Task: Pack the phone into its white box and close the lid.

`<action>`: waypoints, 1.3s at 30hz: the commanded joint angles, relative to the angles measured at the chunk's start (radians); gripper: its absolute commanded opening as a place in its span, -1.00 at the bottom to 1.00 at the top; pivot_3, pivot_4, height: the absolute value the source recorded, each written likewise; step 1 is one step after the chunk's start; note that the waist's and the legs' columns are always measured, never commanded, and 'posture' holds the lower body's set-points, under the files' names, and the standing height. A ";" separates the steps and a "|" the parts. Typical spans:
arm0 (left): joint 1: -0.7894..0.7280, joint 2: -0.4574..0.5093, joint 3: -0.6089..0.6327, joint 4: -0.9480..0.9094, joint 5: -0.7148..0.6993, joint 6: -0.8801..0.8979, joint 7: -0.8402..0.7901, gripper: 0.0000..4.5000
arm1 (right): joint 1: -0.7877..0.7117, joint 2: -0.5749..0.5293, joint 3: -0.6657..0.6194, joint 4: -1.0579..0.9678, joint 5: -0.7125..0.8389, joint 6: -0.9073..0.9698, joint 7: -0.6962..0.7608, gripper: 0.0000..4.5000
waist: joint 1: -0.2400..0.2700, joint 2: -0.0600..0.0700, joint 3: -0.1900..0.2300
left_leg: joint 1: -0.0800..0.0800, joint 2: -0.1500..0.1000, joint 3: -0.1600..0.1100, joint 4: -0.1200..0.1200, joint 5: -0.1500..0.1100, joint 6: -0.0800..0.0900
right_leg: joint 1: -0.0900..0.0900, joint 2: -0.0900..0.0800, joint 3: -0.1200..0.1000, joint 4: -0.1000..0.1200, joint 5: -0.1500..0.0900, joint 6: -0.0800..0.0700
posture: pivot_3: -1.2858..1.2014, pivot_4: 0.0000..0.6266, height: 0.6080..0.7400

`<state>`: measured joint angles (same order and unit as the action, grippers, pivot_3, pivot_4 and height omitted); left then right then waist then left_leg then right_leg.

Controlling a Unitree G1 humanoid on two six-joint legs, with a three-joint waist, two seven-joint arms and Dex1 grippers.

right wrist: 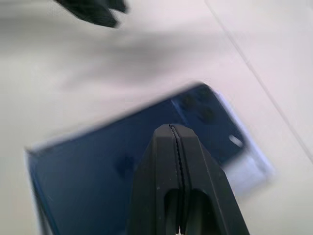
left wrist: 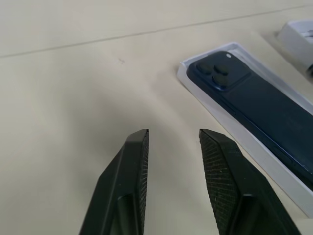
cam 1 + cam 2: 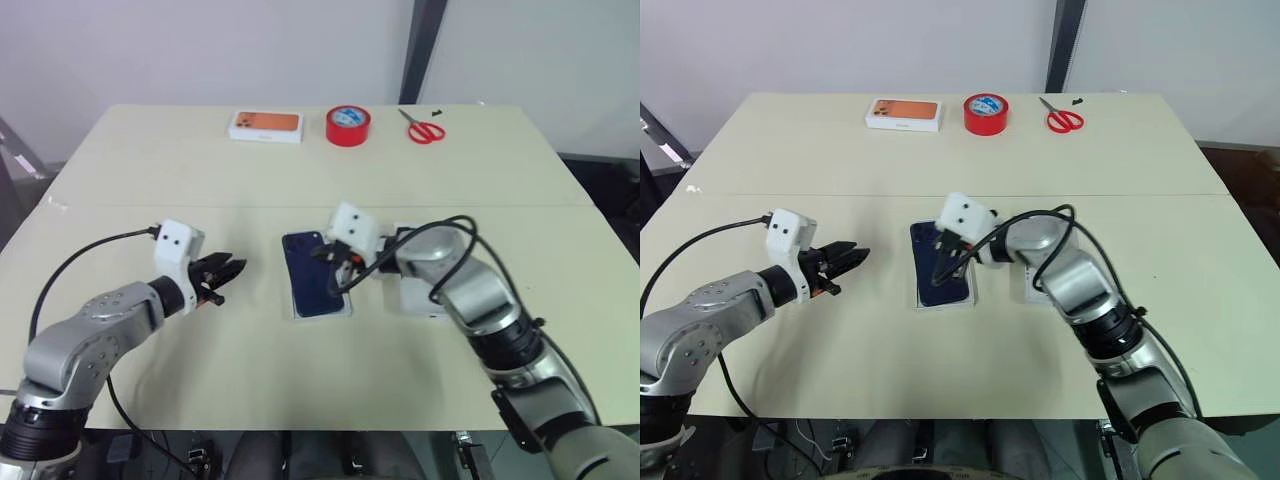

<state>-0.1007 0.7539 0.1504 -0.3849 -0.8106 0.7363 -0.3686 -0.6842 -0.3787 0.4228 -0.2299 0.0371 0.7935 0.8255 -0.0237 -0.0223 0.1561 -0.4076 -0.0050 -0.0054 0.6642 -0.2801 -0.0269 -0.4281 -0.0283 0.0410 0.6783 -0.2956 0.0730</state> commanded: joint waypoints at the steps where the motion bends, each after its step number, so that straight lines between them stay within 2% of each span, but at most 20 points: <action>1: 0.076 0.057 0.074 -0.012 0.055 -0.117 -0.185 -0.29 | -0.064 0.073 0.059 0.010 -0.040 0.021 -0.065 -1.00 | -0.005 0.000 0.000 | 0.000 0.000 0.000 0.000 0.000 0.000 | 0.000 0.000 0.000 0.000 0.000 0.000 | 0.03 -0.52 0.89; 7: 0.214 0.141 0.108 -0.002 0.157 -0.259 -0.418 -0.29 | -0.128 0.169 0.175 0.164 -0.140 -0.012 -0.155 -1.00 | -0.015 0.001 0.001 | 0.000 0.000 0.000 -0.001 0.000 0.000 | 0.000 -0.002 -0.001 0.000 0.000 -0.001 | 0.03 -0.52 0.89; 13: 0.247 0.124 0.149 -0.021 0.164 -0.289 -0.476 -0.29 | -0.134 0.148 0.223 0.202 -0.218 -0.039 -0.180 -1.00 | -0.020 0.001 0.001 | -0.001 -0.001 0.000 -0.001 0.000 0.001 | 0.000 -0.003 -0.001 0.000 0.000 -0.001 | 0.03 -0.52 0.89; 19: 0.259 0.100 0.164 -0.054 0.158 -0.269 -0.483 -0.29 | -0.112 0.115 0.213 0.171 -0.248 -0.036 -0.168 -1.00 | -0.022 0.001 0.001 | 0.000 0.000 0.000 -0.002 0.000 0.001 | 0.000 -0.003 -0.001 0.000 0.000 -0.001 | 0.03 -0.52 0.89; 22: 0.257 0.093 0.160 -0.060 0.165 -0.265 -0.476 -0.29 | -0.102 0.114 0.181 0.137 -0.233 -0.022 -0.162 -1.00 | -0.021 0.001 0.001 | 0.000 0.000 0.000 -0.002 0.000 0.001 | 0.000 -0.003 -0.001 0.000 0.000 -0.001 | 0.03 -0.52 0.89; 25: 0.247 0.080 0.147 -0.062 0.178 -0.257 -0.459 -0.29 | -0.081 0.117 0.091 0.062 -0.160 -0.010 -0.132 -1.00 | -0.020 0.001 0.001 | 0.000 0.000 0.000 -0.002 -0.001 0.001 | 0.000 -0.003 -0.001 0.000 0.000 0.000 | 0.03 -0.52 0.89; 30: 0.129 0.030 0.044 -0.048 0.234 -0.091 -0.270 -0.29 | -0.021 -0.026 -0.049 -0.025 -0.073 -0.017 -0.039 -1.00 | -0.007 0.001 0.001 | 0.000 -0.001 -0.002 -0.001 -0.001 0.002 | 0.002 -0.003 -0.003 -0.001 0.000 0.000 | 0.03 -0.52 0.89; 33: 0.045 -0.024 -0.023 -0.047 0.248 0.012 -0.180 -0.68 | 0.006 -0.133 -0.078 -0.024 -0.062 -0.034 0.004 -1.00 | -0.004 0.001 0.001 | 0.000 -0.001 -0.002 0.000 -0.002 0.003 | 0.002 -0.003 -0.003 -0.002 0.000 0.000 | 0.03 -0.52 0.89; 34: 0.020 -0.042 -0.043 -0.052 0.250 0.036 -0.161 -0.91 | 0.011 -0.167 -0.072 -0.017 -0.074 -0.041 0.010 -1.00 | -0.002 0.001 0.001 | -0.001 -0.001 -0.002 -0.001 -0.002 0.003 | 0.002 -0.003 -0.003 -0.003 0.000 0.000 | 0.03 -0.52 0.89; 35: -0.009 -0.053 -0.081 -0.056 0.269 0.054 -0.147 -0.99 | 0.014 -0.200 -0.058 -0.008 -0.096 -0.058 0.011 -1.00 | -0.004 0.001 0.001 | -0.001 -0.001 -0.002 -0.001 -0.002 0.003 | 0.002 -0.002 -0.003 -0.003 0.000 0.000 | 0.03 -0.52 0.89; 39: -0.124 -0.077 -0.239 -0.024 0.361 0.149 -0.099 -0.99 | 0.025 -0.256 0.000 0.016 -0.159 -0.119 0.003 -1.00 | -0.015 0.001 0.001 | 0.000 -0.001 -0.002 -0.001 -0.002 0.003 | 0.002 -0.001 -0.003 -0.001 0.000 0.000 | 0.03 -0.52 0.89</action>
<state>-0.1986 0.6807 -0.0528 -0.4040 -0.4841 0.8543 -0.4865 -0.6559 -0.6328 0.4058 -0.2006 -0.0982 0.7129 0.8306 -0.0382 -0.0212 0.1569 -0.4078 -0.0057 -0.0071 0.6638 -0.2819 -0.0235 -0.4265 -0.0286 0.0384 0.6779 -0.2952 0.0731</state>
